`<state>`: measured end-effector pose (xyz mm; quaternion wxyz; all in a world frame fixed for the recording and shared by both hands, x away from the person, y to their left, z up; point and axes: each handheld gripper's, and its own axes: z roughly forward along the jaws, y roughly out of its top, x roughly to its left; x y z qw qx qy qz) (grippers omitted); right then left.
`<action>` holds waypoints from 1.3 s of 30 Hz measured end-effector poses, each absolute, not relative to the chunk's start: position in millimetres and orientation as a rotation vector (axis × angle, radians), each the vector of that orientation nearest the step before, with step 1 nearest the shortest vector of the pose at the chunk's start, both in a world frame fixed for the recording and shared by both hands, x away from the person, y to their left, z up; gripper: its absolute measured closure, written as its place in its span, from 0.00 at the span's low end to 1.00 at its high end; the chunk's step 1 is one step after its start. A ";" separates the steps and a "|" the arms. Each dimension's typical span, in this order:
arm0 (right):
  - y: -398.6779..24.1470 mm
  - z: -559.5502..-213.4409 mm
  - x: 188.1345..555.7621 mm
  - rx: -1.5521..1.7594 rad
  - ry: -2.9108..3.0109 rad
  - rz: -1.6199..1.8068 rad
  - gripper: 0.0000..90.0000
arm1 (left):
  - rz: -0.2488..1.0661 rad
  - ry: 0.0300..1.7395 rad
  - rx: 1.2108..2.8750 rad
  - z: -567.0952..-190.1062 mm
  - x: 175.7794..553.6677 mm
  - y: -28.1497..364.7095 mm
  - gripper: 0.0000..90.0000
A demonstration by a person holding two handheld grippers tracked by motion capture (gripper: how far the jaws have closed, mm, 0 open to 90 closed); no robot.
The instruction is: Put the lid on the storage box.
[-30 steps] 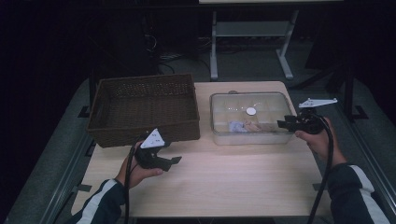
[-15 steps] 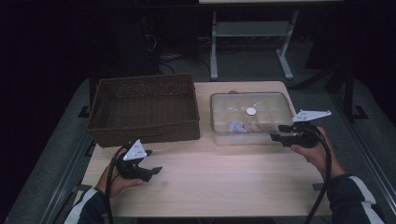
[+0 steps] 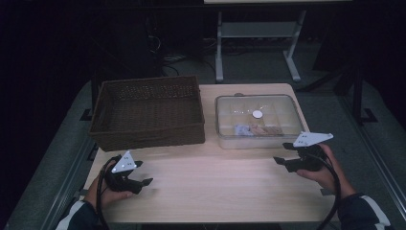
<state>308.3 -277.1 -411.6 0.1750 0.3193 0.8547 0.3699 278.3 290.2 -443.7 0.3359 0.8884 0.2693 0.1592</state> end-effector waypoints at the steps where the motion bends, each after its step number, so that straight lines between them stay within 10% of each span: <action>1: -277.1 -414.2 306.1 0.896 2.421 1.018 0.36 | 0.415 0.703 2.324 -445.7 277.9 291.1 0.27; 39: -305.5 -482.1 273.7 1.206 2.317 1.019 0.16 | 0.338 0.772 2.225 -473.8 277.2 307.2 0.18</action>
